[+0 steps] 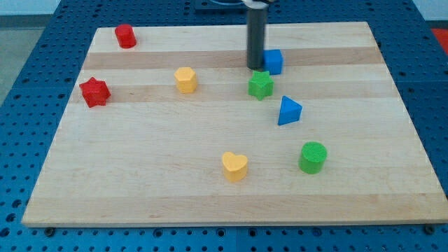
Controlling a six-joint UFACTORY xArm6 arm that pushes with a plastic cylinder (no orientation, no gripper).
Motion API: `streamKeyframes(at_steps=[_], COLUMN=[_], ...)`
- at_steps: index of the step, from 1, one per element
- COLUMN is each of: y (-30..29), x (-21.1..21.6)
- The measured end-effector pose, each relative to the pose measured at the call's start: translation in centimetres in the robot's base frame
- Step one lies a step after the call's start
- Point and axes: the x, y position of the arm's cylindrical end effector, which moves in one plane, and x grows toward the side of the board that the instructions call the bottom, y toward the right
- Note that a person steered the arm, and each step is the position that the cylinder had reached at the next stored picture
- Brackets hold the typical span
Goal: Slightly move the green star to the left side
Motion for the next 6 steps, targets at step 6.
streamKeyframes(at_steps=[6], y=[0.0], x=[5.5])
